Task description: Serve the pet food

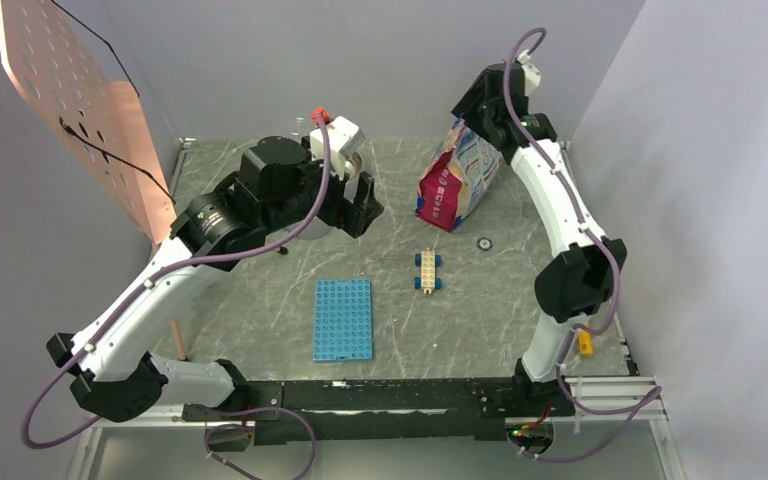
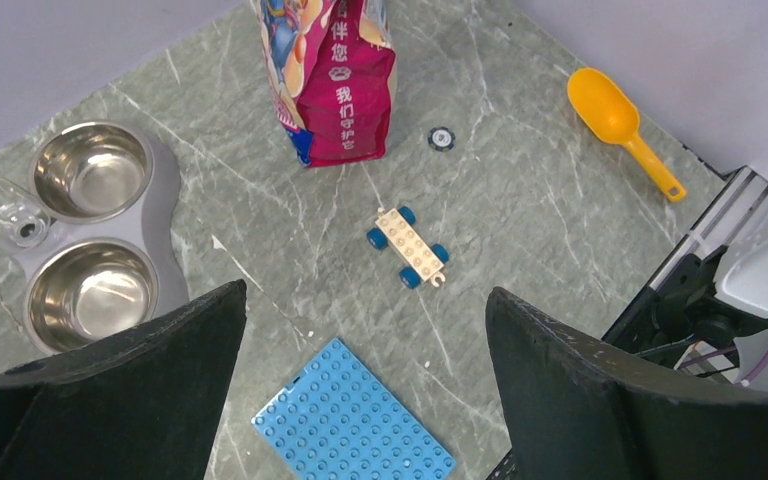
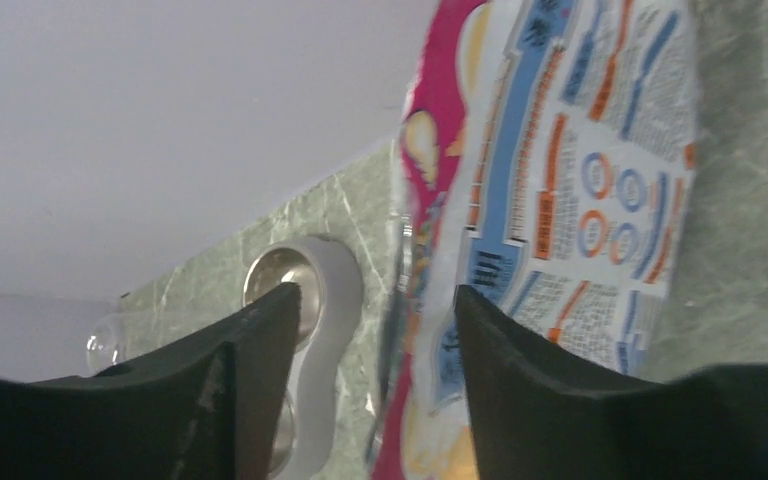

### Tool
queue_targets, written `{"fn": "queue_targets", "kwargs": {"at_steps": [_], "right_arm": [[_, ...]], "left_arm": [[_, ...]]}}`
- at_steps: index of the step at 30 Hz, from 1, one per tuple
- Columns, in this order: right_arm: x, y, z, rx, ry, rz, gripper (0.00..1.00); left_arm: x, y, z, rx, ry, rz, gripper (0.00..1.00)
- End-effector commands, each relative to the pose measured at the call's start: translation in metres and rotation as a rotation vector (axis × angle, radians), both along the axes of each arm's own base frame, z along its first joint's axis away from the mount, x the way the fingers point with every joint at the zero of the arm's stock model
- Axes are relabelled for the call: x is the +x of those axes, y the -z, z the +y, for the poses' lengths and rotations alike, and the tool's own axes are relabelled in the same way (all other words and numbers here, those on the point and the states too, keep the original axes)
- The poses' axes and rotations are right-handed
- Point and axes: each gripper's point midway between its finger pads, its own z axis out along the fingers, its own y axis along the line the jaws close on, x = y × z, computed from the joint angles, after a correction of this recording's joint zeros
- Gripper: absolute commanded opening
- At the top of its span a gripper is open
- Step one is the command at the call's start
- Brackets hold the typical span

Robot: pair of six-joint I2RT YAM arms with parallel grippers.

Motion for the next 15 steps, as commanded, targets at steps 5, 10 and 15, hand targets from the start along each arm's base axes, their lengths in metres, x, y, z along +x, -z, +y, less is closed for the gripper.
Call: {"fn": "queue_targets", "kwargs": {"at_steps": [5, 10, 15], "right_arm": [[0.007, 0.010, 0.012, -0.099, 0.043, 0.082, 0.23], [-0.012, 0.014, 0.015, -0.193, 0.011, 0.141, 0.00], [-0.045, -0.005, 0.025, -0.321, -0.111, 0.131, 0.00]], "left_arm": [[-0.005, -0.025, -0.002, -0.055, 0.024, -0.034, 0.92], [-0.004, -0.023, -0.005, -0.064, 0.018, -0.017, 0.92], [0.004, -0.022, -0.007, -0.065, -0.019, 0.005, 0.92]]}}
